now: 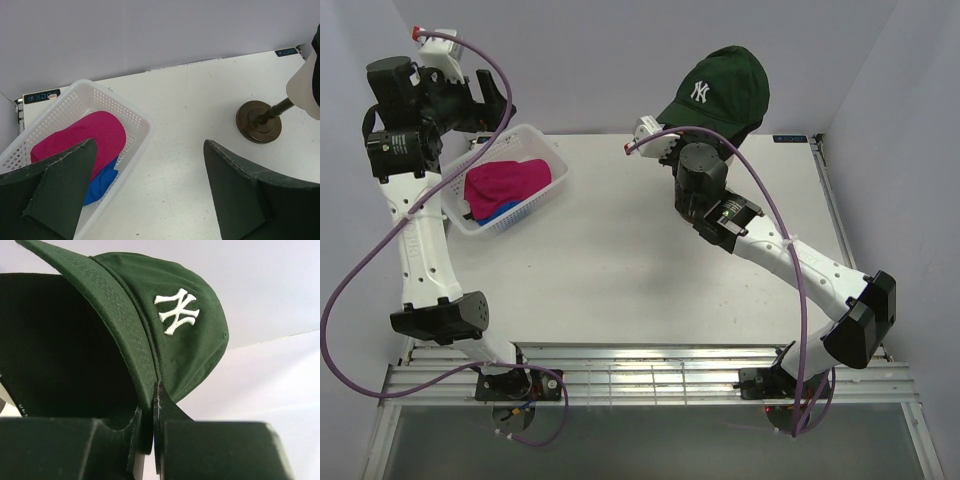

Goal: Stack the hats

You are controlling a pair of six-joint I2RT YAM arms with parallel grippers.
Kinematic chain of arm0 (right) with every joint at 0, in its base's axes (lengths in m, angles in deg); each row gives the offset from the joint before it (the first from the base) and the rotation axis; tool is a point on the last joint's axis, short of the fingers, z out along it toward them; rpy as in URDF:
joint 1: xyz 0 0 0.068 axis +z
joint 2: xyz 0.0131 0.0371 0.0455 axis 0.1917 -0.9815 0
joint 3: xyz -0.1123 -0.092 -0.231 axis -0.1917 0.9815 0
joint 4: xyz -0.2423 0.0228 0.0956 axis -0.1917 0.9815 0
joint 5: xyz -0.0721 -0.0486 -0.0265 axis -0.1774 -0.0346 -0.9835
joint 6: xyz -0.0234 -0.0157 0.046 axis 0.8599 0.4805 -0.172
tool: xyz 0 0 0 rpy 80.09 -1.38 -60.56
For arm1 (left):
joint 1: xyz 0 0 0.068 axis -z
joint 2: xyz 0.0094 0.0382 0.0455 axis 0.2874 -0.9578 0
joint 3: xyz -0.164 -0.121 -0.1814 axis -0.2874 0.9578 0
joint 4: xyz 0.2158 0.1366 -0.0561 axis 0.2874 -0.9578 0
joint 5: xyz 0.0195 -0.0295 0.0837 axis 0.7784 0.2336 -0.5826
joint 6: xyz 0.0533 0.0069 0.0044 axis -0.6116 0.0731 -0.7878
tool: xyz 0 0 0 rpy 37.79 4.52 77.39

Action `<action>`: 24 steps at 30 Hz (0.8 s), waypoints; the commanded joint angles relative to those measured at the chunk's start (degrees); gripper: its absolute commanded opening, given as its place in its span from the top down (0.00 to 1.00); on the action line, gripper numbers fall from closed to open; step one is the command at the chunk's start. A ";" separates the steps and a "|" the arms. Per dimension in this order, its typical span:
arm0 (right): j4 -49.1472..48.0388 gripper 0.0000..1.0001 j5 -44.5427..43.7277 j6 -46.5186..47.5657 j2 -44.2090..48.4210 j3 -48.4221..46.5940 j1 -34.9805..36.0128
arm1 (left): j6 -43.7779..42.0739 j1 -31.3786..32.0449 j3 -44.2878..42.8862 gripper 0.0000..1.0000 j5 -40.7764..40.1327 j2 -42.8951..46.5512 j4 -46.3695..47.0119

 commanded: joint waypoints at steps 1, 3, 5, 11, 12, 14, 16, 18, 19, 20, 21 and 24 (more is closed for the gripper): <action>6.07 0.92 0.17 -7.71 -0.66 0.50 0.58 | -0.66 -0.11 0.79 0.02 0.98 3.59 0.83; 6.77 0.92 0.78 -8.33 -0.49 0.06 0.58 | -0.75 -0.11 1.23 0.02 1.15 3.76 0.83; 7.91 0.89 0.78 -9.04 -0.40 -0.64 0.58 | -0.66 -0.11 1.49 0.02 1.33 3.76 1.00; 11.17 0.51 2.10 -11.23 1.62 -2.41 1.20 | -0.31 -0.11 2.02 0.02 1.50 3.85 1.53; 11.52 0.45 2.45 -11.41 2.23 -2.49 1.28 | -0.31 -0.11 2.19 0.02 1.50 3.77 1.53; 11.87 0.41 2.89 -11.59 2.68 -2.84 1.63 | -0.13 -0.11 2.28 0.02 1.68 3.76 1.79; 12.31 0.39 3.16 -12.02 3.12 -3.63 1.90 | -0.05 -0.11 2.46 0.02 1.68 3.76 1.97; 14.24 0.38 4.20 -13.34 3.29 -5.56 2.08 | 0.04 -0.11 2.63 0.02 1.77 3.85 2.06; 14.68 0.38 4.47 -13.78 3.47 -6.09 2.16 | 0.04 -0.11 2.81 0.02 1.77 3.77 2.14; 15.12 0.38 4.91 -14.13 3.64 -6.97 2.25 | 0.04 -0.11 2.98 0.02 1.77 3.85 2.23; 16.43 0.38 5.87 -14.57 3.82 -7.41 2.25 | 0.04 -0.11 3.07 0.02 1.77 3.85 2.32; 21.25 0.35 9.30 -17.99 4.61 -9.61 2.60 | -0.13 -0.11 3.60 0.02 1.77 4.03 2.41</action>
